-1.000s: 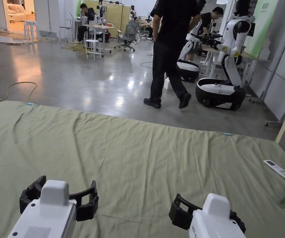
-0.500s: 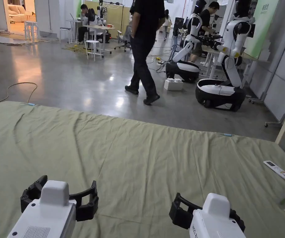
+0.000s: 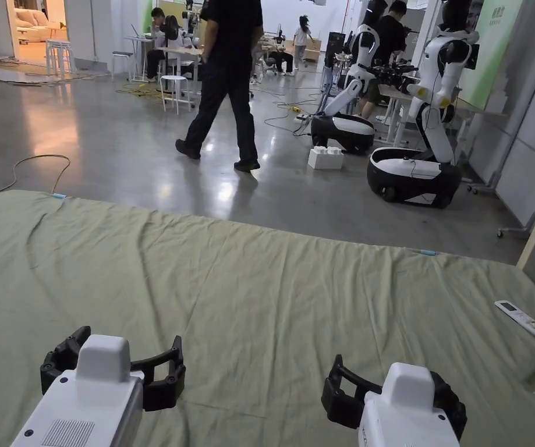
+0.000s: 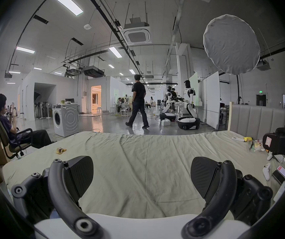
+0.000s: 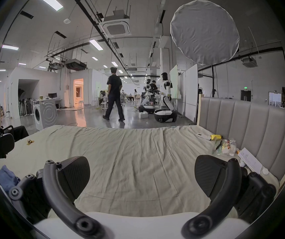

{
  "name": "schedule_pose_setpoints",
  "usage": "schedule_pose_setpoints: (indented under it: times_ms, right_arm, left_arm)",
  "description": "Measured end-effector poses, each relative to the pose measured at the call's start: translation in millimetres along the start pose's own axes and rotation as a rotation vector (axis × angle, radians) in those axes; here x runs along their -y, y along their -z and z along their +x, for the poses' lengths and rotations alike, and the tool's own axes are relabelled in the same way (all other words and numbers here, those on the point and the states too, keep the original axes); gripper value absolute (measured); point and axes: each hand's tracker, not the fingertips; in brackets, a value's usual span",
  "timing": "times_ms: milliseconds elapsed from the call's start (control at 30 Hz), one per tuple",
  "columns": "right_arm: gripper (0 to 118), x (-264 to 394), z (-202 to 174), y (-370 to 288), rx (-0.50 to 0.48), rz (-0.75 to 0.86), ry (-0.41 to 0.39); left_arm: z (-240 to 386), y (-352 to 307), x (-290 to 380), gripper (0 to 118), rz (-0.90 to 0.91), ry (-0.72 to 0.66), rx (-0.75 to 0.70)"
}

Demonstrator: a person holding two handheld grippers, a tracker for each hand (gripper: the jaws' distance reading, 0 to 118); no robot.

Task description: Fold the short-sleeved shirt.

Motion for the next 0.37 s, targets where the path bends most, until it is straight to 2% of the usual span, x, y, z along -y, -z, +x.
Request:
schedule_pose_setpoints:
  times_ms: [367]
  right_arm:
    - [118,2.9,0.4,0.4,-0.029,0.03,0.007]
  left_arm:
    - [2.1,-4.1,1.4,113,0.01,-0.001,0.002]
